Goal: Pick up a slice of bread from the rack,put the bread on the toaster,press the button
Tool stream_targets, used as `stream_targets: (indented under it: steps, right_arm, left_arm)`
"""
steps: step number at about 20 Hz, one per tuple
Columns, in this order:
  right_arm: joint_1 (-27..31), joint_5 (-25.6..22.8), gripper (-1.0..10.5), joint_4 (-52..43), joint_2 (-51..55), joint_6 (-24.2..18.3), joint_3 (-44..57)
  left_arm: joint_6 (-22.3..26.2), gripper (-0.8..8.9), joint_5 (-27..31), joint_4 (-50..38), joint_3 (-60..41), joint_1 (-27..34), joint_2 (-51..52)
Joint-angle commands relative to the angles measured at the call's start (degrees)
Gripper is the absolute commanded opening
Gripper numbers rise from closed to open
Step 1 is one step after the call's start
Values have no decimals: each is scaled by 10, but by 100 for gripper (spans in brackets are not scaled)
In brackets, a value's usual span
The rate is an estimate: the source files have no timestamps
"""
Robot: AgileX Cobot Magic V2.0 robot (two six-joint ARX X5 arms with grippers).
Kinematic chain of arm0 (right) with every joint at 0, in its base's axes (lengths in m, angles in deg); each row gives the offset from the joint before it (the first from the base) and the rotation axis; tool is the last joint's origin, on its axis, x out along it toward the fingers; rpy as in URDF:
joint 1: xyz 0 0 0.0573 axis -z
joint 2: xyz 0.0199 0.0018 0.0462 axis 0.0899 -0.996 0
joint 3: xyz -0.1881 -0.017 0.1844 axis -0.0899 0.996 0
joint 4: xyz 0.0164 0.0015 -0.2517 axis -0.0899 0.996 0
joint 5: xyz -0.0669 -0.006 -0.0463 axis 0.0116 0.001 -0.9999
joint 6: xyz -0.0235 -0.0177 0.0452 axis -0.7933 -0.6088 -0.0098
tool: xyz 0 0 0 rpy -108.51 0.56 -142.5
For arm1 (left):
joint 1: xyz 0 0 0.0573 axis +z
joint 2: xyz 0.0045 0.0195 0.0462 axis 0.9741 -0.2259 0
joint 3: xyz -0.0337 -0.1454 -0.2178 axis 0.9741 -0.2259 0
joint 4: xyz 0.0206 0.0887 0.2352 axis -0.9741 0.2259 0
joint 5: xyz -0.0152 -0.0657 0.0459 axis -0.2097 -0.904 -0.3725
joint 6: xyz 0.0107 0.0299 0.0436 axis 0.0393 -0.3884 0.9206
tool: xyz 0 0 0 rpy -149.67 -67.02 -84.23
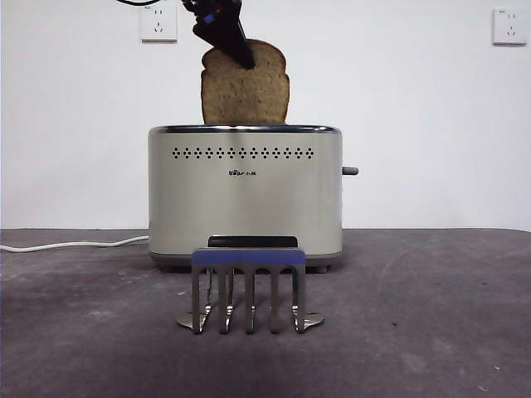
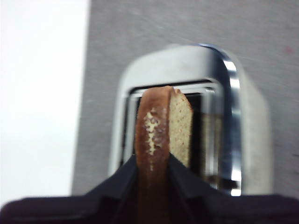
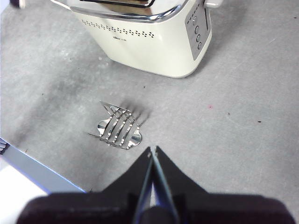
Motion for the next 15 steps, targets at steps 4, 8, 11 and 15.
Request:
stream_targets:
  steps: [4, 8, 11, 15]
  right_arm:
    - [-2, 0, -11, -3, -1, -7, 0]
    - [-2, 0, -11, -8, -12, -9, 0]
    - [-2, 0, -11, -12, -28, -9, 0]
    - [-2, 0, -11, -14, -51, -17, 0]
  left_arm:
    - [-29, 178, 2, -5, -9, 3, -24]
    - [-46, 474, 13, -28, -9, 3, -23]
    - [-72, 474, 38, -51, -8, 3, -18]
    - [-87, 476, 76, -78, -8, 3, -13]
